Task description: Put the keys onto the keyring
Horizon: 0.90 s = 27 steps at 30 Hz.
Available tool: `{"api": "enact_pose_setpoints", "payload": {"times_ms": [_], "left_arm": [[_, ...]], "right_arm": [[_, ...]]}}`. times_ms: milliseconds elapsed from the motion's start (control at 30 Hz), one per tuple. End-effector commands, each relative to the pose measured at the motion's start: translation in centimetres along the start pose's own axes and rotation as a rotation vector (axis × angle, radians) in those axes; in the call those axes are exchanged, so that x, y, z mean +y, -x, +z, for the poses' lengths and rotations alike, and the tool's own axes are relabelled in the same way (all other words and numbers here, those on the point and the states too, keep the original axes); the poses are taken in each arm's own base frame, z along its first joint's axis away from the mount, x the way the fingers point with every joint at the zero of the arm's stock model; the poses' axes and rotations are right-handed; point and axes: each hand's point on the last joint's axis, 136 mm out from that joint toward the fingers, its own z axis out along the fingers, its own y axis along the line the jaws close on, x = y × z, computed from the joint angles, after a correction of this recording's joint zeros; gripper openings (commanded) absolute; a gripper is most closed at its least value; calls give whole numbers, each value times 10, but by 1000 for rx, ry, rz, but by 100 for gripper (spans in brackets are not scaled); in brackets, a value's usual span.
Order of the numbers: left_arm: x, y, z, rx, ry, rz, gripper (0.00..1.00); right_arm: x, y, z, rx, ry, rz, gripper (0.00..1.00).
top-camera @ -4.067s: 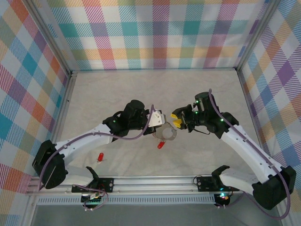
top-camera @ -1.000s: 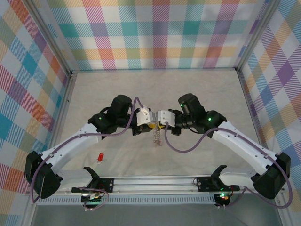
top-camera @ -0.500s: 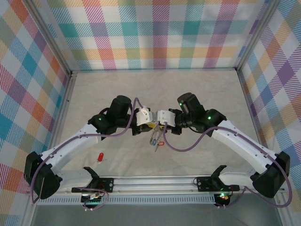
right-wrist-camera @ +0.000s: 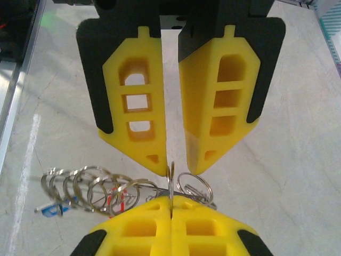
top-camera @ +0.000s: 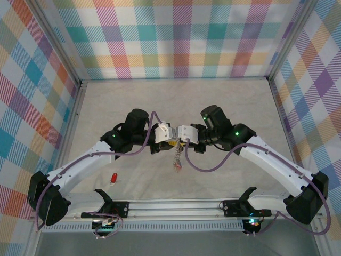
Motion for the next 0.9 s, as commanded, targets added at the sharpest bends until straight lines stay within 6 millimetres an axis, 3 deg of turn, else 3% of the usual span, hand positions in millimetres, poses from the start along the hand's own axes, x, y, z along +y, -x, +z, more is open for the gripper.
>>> {"api": "enact_pose_setpoints", "payload": {"times_ms": [0,400,500,700,800,867], "left_arm": [[-1,42,-6,-156,-15,94,21],[-8,53,-12,-207,-41,113,20],[-8,51,-11,-209,-41,108,16],[-5,50,-14,-198,-15,118,0],[-6,56,-16,-212,-19,117,0],[-6,58,-18,-227,-16,108,0]], "right_arm": [[13,11,9,-67,64,-18,0],[13,15,10,-116,49,-4,0],[15,18,8,-146,46,-5,0],[15,15,6,-136,41,2,0],[14,15,4,-145,29,13,0],[10,13,0,-173,8,41,8]]}}
